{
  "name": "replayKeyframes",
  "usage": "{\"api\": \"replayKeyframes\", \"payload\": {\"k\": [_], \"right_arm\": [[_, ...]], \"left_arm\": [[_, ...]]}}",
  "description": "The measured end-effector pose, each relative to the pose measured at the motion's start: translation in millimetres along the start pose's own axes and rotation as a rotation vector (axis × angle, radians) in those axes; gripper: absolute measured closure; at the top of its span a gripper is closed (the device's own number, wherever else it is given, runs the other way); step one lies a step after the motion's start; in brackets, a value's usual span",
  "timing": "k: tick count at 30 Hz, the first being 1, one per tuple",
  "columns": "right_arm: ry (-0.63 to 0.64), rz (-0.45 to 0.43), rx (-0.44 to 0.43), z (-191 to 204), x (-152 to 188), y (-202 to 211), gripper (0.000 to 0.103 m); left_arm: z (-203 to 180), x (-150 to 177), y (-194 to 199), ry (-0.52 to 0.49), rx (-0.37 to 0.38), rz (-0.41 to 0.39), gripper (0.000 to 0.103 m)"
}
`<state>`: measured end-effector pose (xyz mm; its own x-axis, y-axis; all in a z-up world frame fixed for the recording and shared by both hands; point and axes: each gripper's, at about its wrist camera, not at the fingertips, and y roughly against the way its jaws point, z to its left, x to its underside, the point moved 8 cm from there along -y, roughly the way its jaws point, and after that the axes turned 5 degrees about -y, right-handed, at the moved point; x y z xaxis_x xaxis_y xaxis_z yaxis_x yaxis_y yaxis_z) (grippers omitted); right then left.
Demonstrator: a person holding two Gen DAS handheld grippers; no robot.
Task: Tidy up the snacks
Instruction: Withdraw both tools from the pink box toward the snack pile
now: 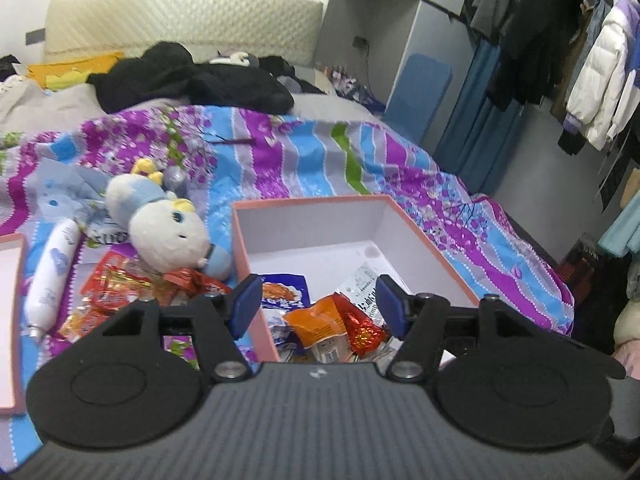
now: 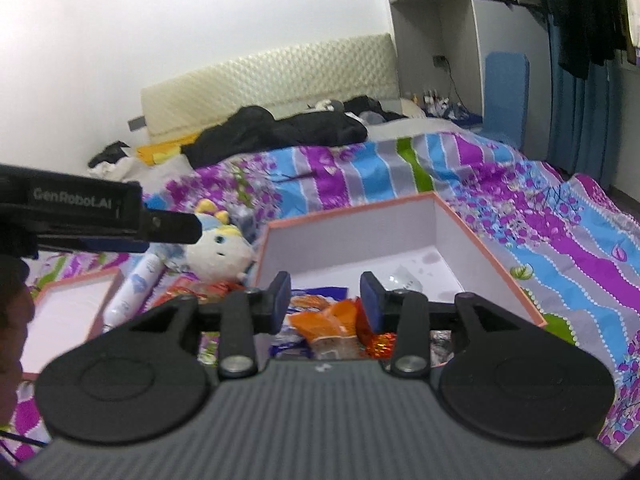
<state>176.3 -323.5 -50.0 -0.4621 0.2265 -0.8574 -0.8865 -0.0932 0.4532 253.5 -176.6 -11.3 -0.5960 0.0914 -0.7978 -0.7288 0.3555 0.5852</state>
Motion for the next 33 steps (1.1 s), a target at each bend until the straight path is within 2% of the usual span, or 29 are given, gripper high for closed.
{"api": "replayKeyframes", "payload": {"k": [8,15,20,24,33], "right_arm": [[0.027,-0.047,-0.053,33.6,1.5,39.5,0.062],[0.066,-0.050,-0.099,66.1,15.1,58.9,0.062],[0.103,-0.044,-0.144,91.2,31.7,69.1,0.062],[0.123,-0.023,-0.185,107.1,48.3,73.8,0.062],[0.151,0.029,-0.215,127.4,91.2,74.0,0.062]], "left_arm": [[15.6,12.1,62.4,0.015,-0.027,-0.060,0.035],[37.3,34.4,104.6,0.032,-0.051,-0.093,0.035],[59.9,61.4,126.7,0.044,-0.103,-0.086,0.035],[83.8,85.9,140.4,0.102,-0.129,-0.071,0.035],[111.5,148.5,148.2,0.124,-0.214,-0.018,0.035]]}}
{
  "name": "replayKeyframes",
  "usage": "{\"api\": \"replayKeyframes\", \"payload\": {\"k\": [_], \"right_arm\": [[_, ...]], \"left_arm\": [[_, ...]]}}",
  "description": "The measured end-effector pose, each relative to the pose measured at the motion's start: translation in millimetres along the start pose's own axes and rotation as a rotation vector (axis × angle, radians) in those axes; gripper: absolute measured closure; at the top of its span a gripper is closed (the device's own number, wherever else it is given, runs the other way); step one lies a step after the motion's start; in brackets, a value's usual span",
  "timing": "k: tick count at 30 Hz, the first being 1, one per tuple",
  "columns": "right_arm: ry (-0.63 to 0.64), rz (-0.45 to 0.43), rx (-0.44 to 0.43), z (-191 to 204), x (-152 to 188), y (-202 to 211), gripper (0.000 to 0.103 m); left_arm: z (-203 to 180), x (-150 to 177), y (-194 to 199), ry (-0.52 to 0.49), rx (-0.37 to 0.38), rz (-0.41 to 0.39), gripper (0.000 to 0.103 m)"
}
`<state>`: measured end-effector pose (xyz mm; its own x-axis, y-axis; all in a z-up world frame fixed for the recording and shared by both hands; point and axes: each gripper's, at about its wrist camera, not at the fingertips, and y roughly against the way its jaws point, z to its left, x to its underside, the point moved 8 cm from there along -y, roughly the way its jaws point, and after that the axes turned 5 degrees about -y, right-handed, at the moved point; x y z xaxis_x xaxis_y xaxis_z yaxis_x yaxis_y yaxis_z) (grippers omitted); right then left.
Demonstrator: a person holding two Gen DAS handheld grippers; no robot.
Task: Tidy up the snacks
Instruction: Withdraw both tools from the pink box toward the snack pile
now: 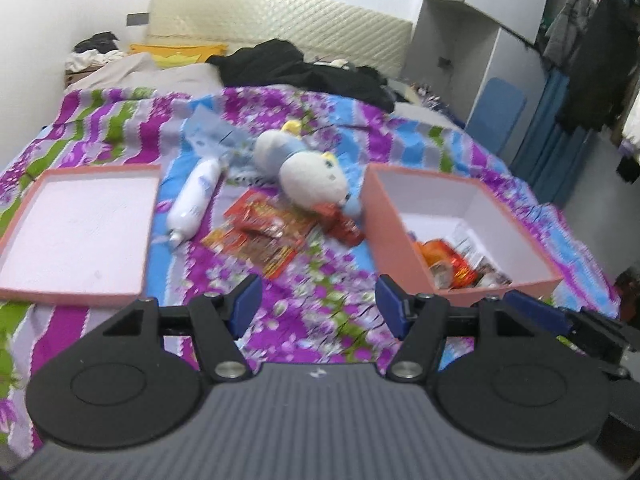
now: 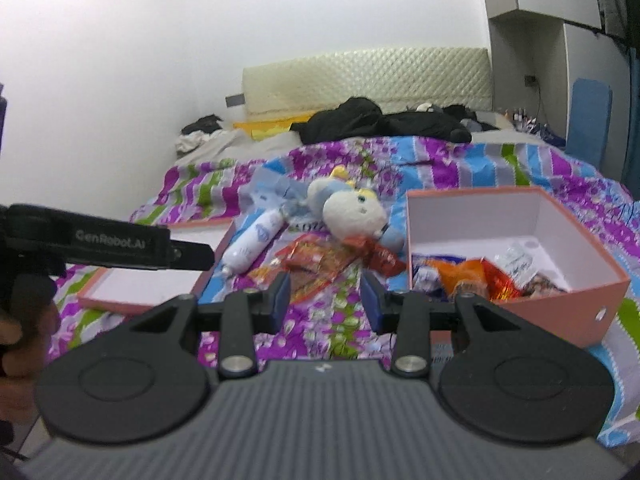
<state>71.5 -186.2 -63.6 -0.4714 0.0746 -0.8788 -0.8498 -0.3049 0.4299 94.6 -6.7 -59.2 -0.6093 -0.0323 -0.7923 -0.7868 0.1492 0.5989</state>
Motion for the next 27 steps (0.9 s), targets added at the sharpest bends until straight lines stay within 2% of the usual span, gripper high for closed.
{"api": "replayKeyframes", "payload": {"k": [8,23,27], "right_arm": [[0.001,0.053,0.004,6.5,32.6,-9.6,0.062],[0.044,0.109,-0.017,8.6,56.5,-42.7,0.062],[0.064,0.134,-0.024,8.1,59.6,-64.7,0.062]], "left_arm": [[15.3,37.8,-16.2,0.046,-0.013,0.051,0.035],[44.6,63.7,-62.7,0.111,-0.064,0.112,0.035],[54.1,64.6,-80.3,0.162,-0.039,0.105,0.035]]}}
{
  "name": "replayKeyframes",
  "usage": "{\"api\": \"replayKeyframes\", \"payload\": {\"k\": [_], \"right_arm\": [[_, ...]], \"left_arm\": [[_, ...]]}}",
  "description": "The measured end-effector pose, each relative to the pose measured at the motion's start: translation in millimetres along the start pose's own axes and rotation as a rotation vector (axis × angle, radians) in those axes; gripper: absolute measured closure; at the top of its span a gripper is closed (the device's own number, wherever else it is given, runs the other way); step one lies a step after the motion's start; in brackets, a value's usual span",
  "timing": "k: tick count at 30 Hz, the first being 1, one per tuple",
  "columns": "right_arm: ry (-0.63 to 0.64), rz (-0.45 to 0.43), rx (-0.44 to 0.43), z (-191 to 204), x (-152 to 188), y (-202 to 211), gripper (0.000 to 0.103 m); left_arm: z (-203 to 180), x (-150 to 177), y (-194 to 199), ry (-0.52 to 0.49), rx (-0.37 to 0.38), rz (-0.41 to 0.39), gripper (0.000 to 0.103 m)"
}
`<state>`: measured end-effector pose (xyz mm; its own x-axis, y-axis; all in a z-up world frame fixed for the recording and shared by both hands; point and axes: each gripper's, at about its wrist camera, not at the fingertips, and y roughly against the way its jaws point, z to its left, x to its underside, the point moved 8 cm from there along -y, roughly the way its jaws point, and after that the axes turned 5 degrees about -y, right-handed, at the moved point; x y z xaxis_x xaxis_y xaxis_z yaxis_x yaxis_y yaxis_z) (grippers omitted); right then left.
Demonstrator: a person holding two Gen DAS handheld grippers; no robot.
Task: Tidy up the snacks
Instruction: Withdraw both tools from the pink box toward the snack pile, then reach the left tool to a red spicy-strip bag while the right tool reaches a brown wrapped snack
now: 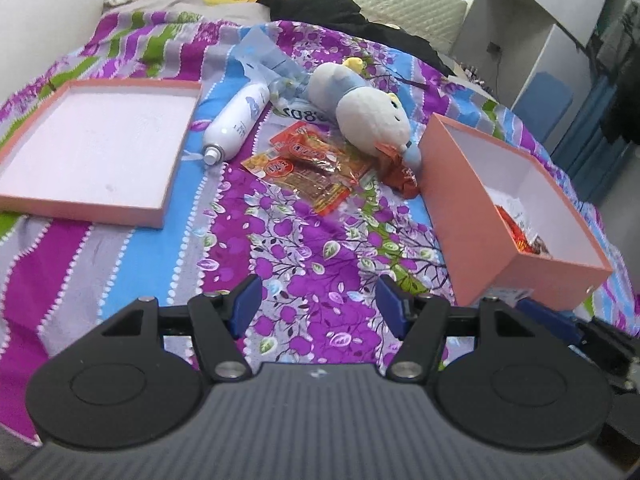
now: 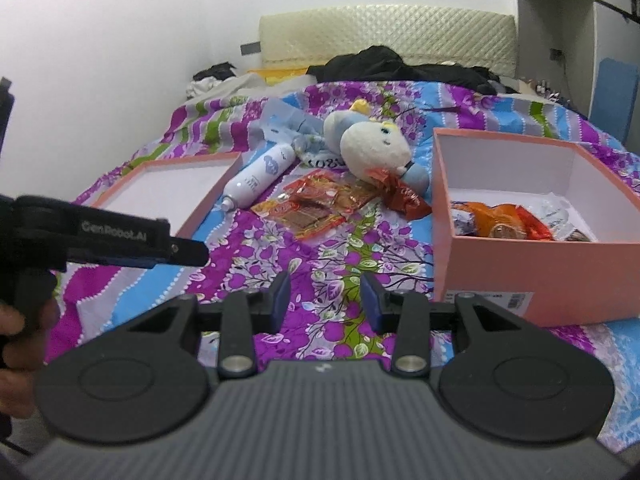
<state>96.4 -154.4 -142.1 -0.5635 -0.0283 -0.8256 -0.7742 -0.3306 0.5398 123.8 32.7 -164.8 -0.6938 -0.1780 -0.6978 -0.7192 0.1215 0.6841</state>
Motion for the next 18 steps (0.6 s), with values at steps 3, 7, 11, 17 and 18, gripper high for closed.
{"api": "replayKeyframes", "payload": {"k": [3,7,11,17,18], "right_arm": [[0.011,0.012,0.000,-1.3,-1.5,-19.2,0.062],[0.046,0.004,0.019,-2.0,-6.5,-48.6,0.062],[0.101,-0.012,0.064,-4.0,-14.4,-83.8,0.062],[0.211,-0.062,0.158,-11.9,-34.6,-138.4,0.062],[0.224,-0.067,0.176,-14.2,-37.9,-147.4,0.062]], "left_arm": [[8.4,-4.2,-18.9,0.035,0.009,0.001,0.033],[20.5,-13.7,-49.6,0.082,0.027,0.006,0.031],[32.4,-31.6,-85.2,0.114,0.055,0.010,0.030],[40.3,-70.9,-144.4,0.135,0.111,0.033,0.029],[41.1,-76.4,-152.8,0.133,0.108,0.036,0.029]]}}
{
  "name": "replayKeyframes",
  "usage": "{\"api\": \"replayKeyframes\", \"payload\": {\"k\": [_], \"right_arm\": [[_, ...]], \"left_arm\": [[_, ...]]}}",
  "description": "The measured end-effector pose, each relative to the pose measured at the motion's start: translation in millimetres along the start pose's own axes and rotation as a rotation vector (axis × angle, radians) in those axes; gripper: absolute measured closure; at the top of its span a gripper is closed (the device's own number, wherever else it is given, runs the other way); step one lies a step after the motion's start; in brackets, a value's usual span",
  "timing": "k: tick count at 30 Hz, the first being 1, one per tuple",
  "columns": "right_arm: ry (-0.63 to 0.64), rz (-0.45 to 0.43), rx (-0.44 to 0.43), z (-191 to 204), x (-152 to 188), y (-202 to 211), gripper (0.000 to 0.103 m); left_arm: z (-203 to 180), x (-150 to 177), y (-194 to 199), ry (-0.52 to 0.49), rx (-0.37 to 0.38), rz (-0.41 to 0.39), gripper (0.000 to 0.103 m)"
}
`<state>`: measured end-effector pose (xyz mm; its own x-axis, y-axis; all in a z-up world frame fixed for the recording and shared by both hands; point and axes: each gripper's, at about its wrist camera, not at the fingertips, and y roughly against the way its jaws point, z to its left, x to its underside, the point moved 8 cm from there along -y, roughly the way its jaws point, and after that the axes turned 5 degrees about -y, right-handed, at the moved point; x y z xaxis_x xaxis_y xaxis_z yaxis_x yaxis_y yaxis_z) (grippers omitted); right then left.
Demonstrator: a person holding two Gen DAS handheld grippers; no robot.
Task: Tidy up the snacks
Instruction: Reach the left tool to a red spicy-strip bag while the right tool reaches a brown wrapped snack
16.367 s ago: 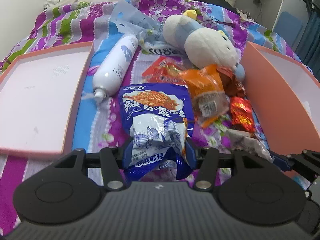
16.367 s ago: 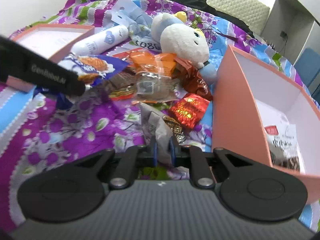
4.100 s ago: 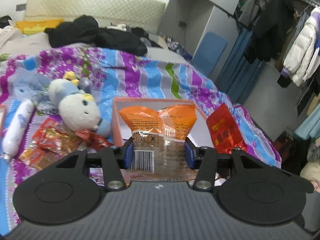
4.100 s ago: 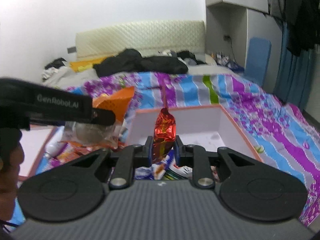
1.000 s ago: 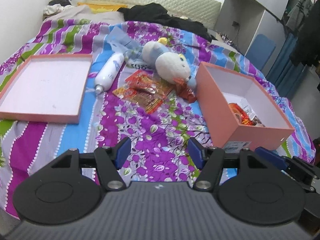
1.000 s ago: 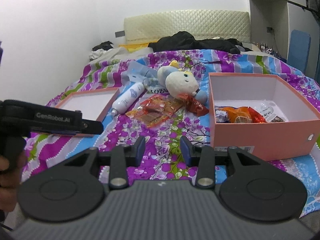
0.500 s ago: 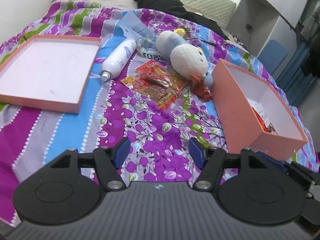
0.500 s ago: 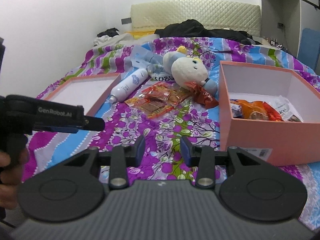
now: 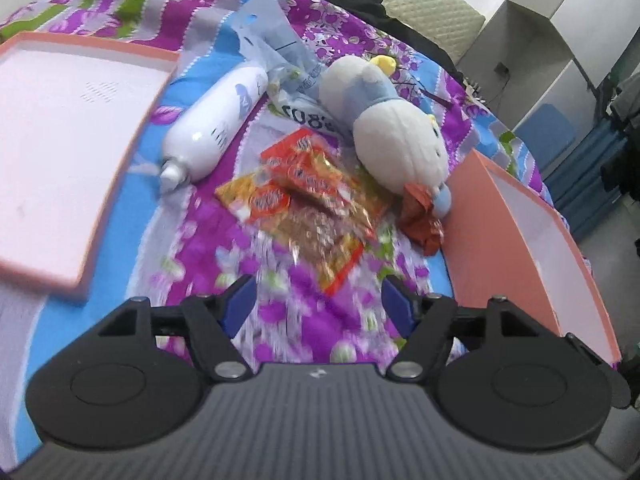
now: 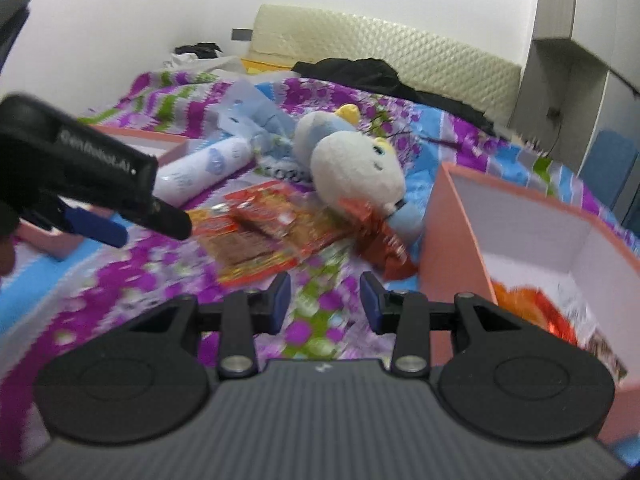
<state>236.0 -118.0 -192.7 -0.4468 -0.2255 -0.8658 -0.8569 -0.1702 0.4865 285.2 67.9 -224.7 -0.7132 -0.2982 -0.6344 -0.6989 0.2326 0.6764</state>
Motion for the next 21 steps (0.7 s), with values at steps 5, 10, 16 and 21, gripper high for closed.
{"api": "replayKeyframes", "payload": {"k": [5,10,16,21], "right_arm": [[0.031,0.009,0.054,-5.7,-7.0,-48.2,0.062],[0.069,-0.001,0.096,-8.9,-14.8,-83.1,0.062],[0.090,-0.002,0.126,-13.6,-20.0,-117.7,0.045],[0.062,-0.012,0.142,-14.3,-29.3,-133.3,0.045]], "left_arm": [[5.5,-28.6,-49.2,0.032,0.020,0.052,0.029],[14.0,-52.2,-88.0,0.142,0.070,0.083,0.029],[28.3,-66.5,-129.1,0.294,0.102,0.129,0.031],[34.6,-70.8,-146.9,0.394,0.087,0.153,0.031]]}}
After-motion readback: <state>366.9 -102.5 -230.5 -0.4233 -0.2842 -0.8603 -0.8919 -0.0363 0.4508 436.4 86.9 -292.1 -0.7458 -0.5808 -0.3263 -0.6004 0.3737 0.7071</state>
